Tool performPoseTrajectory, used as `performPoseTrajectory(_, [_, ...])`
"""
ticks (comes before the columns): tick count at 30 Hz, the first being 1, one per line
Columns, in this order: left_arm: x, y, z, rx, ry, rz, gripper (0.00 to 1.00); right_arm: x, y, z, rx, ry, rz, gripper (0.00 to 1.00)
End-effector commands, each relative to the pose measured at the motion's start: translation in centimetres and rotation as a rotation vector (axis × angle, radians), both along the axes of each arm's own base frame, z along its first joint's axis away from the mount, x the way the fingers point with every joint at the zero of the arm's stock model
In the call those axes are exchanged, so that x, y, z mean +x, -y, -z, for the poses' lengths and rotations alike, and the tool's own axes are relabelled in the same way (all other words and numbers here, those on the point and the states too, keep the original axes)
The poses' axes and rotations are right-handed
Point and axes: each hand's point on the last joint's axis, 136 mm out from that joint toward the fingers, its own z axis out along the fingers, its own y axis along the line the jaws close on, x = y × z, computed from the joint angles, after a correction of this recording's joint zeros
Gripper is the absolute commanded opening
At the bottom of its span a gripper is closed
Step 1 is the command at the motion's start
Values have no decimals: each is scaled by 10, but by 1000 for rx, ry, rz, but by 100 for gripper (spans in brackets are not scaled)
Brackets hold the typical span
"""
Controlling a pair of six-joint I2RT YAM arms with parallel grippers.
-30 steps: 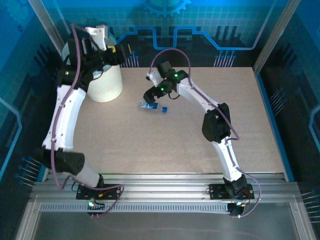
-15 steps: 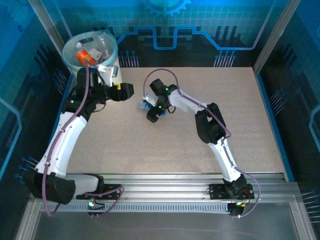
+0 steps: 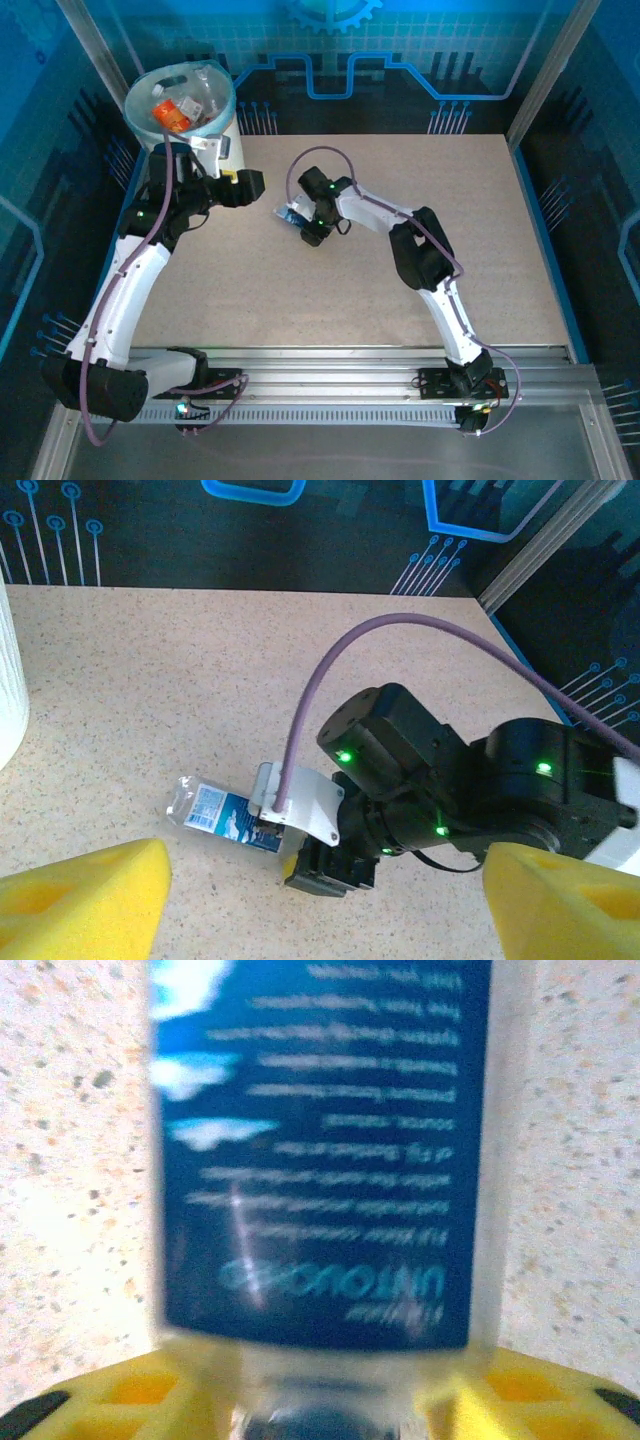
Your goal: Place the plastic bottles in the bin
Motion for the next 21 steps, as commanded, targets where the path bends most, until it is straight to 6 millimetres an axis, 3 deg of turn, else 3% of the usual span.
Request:
performPoseTrajectory(1, [1, -1, -21, -6, 65, -14, 83, 2, -6, -45, 56, 83, -13, 46])
performPoseTrajectory(4, [1, -1, -30, -7, 87, -12, 83, 0, -3, -58, 68, 94, -9, 42])
performPoseTrajectory(7, [-1, 0, -44, -6, 123, -4, 83, -4, -2, -75, 97, 105, -12, 25])
performPoseTrajectory(11, [-3, -2, -63, -2, 175, -9, 84, -7, 0, -100, 144, 119, -7, 25])
performPoseTrajectory(13, [-5, -2, -70, -3, 194, -5, 84, -8, 0, -108, 169, 120, -5, 34])
performPoseTrajectory(14, [-6, -2, -73, -1, 202, -4, 84, -8, 0, -107, 172, 112, 0, 44])
performPoseTrajectory(17, [-9, -4, -77, 7, 221, -8, 85, -8, -1, -92, 150, 71, 12, 68])
performPoseTrajectory(21, [-15, -7, -80, 19, 230, -14, 85, -5, -2, -56, 91, 18, 47, 71])
